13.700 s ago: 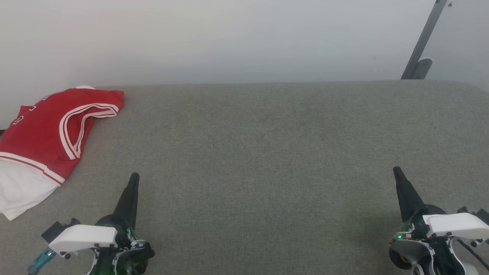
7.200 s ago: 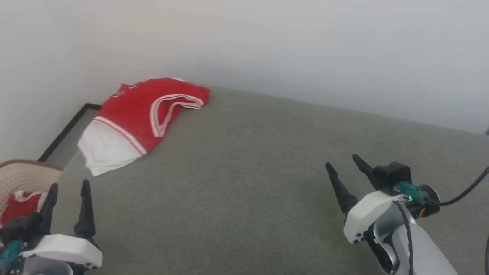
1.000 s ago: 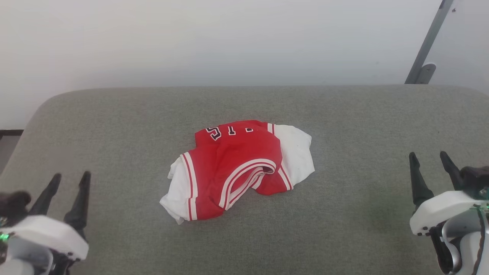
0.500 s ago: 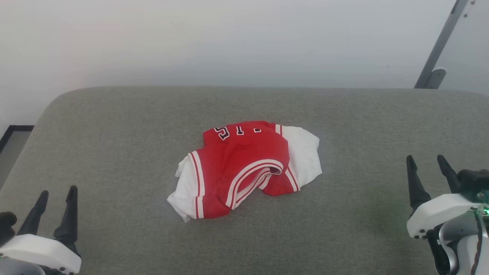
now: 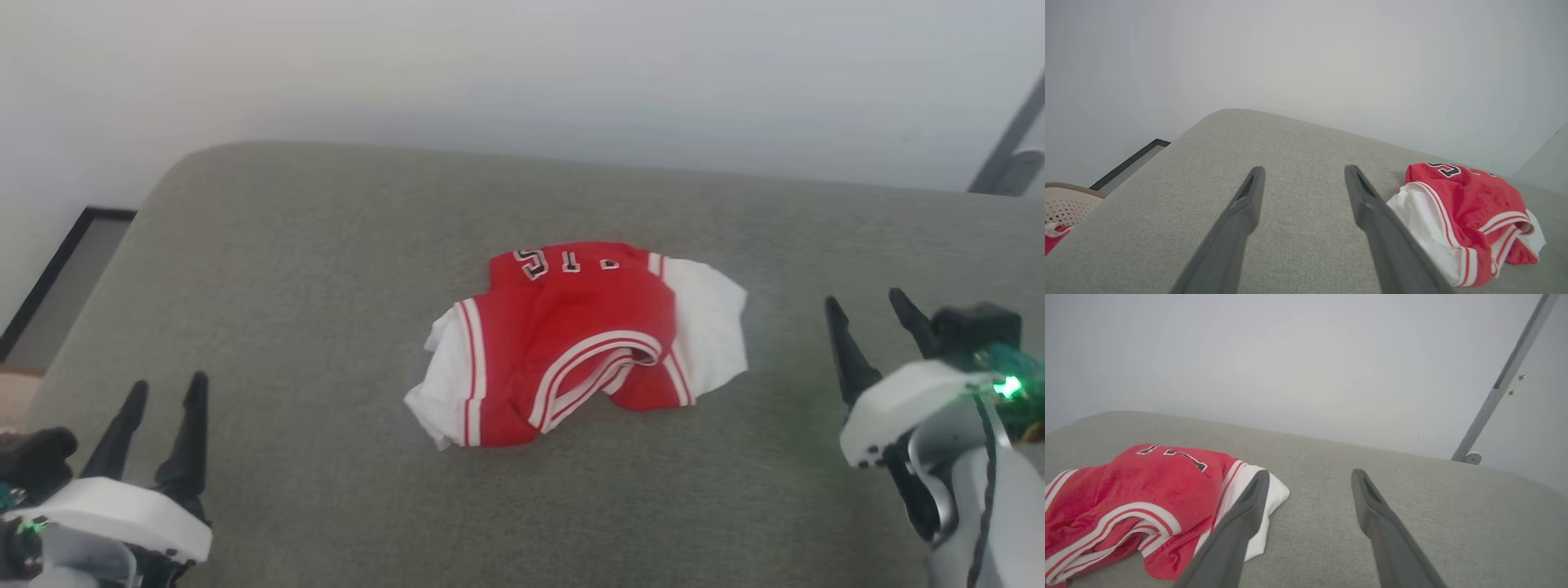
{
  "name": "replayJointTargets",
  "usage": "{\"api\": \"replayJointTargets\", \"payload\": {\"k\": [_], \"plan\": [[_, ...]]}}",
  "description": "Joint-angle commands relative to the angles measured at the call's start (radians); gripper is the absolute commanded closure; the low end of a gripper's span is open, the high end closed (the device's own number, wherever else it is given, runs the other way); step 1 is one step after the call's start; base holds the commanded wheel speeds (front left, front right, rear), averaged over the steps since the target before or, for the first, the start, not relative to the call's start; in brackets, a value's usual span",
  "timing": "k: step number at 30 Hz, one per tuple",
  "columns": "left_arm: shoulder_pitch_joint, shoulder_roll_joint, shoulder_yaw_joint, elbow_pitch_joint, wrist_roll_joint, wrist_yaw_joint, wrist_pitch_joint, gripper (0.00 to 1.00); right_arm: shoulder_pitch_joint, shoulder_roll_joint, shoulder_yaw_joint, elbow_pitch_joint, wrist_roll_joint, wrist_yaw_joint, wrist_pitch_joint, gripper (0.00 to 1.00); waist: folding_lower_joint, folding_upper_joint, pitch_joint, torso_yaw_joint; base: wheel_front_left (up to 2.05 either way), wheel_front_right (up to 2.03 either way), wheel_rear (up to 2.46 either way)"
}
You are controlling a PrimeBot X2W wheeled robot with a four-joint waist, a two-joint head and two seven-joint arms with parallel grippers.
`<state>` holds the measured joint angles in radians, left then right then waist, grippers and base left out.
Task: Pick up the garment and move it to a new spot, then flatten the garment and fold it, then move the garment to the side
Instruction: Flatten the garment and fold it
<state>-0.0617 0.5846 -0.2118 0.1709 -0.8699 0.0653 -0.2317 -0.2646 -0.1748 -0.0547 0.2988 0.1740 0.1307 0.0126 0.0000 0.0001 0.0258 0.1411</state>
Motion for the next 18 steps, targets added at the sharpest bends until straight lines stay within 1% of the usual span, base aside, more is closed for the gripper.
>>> {"api": "replayJointTargets", "payload": {"k": [1,6,12,18], "plan": [[-0.018,-0.004,-0.002,0.001,0.005,-0.004,-0.005,0.0,-0.019,-0.006,0.008,0.006,0.004,0.0,0.009,0.0,0.0,-0.0001,0.022,0.025,0.0,0.0,0.0],[-0.06,-0.031,-0.028,0.012,0.017,-0.016,-0.007,0.0,-0.104,-0.028,0.04,0.078,0.037,0.0,0.105,0.0,0.0,-0.0001,0.068,0.082,0.0,0.0,0.0],[-0.119,-0.064,-0.063,0.05,0.036,-0.041,-0.011,0.0,-0.189,-0.063,0.064,0.188,0.04,0.0,0.295,0.0,0.0,-0.0001,0.13,0.149,0.0,0.0,0.0],[-0.173,-0.102,-0.083,0.094,0.047,-0.071,-0.02,0.0,-0.241,-0.086,0.087,0.276,0.052,0.0,0.483,0.0,0.0,-0.0001,0.181,0.198,0.0,0.0,0.0]]}}
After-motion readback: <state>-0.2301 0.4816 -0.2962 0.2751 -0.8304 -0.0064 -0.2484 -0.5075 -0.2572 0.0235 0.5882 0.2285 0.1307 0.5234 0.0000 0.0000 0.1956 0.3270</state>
